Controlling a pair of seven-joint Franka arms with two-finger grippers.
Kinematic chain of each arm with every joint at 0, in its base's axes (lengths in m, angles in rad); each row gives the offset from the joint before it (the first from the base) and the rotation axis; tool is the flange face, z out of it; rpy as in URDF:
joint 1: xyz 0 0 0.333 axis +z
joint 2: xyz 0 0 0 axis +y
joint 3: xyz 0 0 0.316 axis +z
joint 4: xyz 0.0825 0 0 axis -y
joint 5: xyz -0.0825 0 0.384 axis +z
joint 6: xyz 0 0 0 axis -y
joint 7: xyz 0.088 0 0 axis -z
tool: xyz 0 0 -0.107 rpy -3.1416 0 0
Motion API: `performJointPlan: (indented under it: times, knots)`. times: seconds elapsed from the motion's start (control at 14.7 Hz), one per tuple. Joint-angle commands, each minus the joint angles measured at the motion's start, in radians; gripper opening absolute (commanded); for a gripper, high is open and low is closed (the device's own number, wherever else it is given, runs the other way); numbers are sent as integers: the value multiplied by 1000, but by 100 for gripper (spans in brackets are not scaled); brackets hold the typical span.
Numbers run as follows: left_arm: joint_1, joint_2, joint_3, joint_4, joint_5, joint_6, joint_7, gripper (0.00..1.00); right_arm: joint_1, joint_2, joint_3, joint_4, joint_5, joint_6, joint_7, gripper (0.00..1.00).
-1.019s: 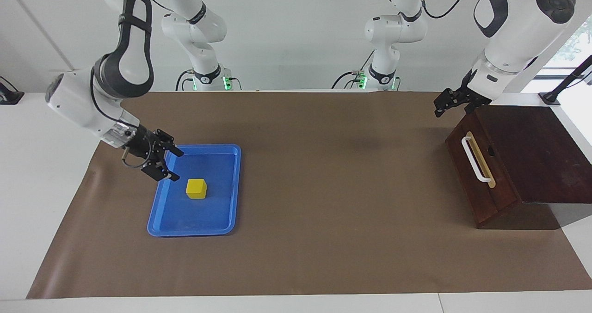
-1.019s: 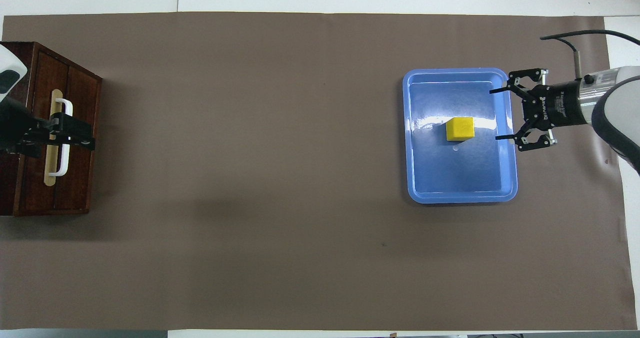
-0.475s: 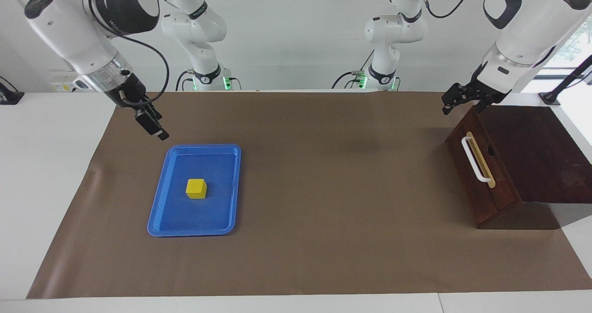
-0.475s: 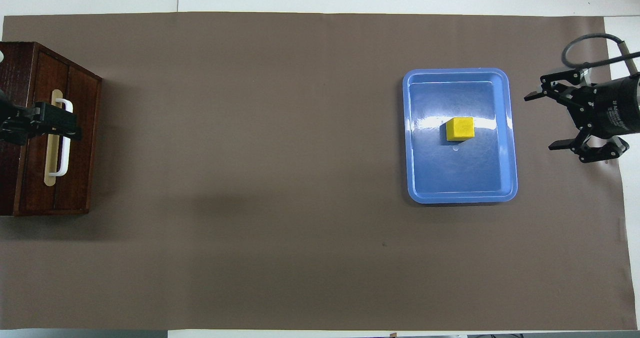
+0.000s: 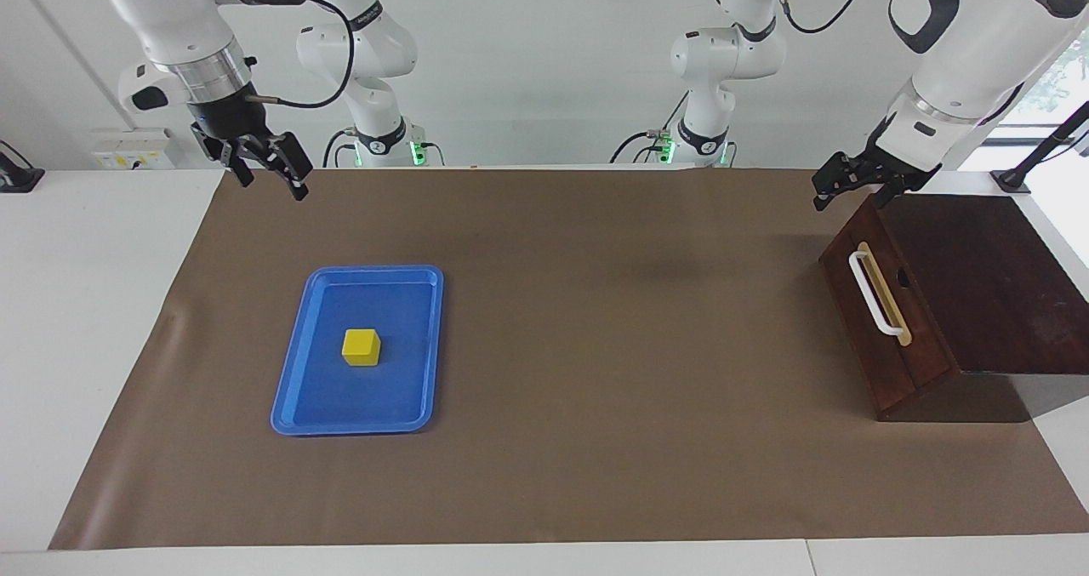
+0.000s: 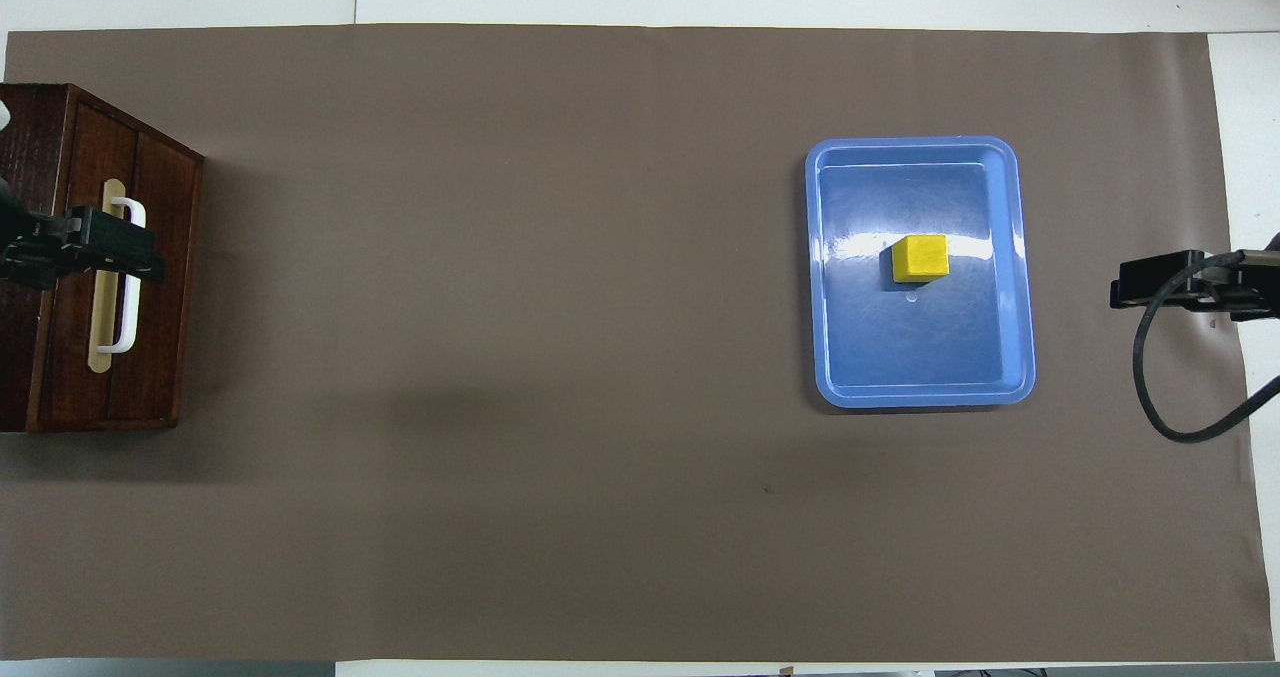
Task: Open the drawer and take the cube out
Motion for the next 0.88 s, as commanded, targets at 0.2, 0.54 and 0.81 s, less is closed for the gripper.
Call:
performJointPlan:
  times: [0.2, 0.54, 0.81]
  knots:
    - [-11, -15, 5, -31, -7, 21, 20, 100, -14, -3, 17, 1, -22, -58, -115, 100]
    - [-11, -16, 4, -35, -7, 21, 22, 100, -14, 97, 17, 130, -22, -153, -113, 100]
    - [-11, -16, 4, -35, -7, 21, 22, 100, -17, 62, 17, 55, -20, -139, -96, 100]
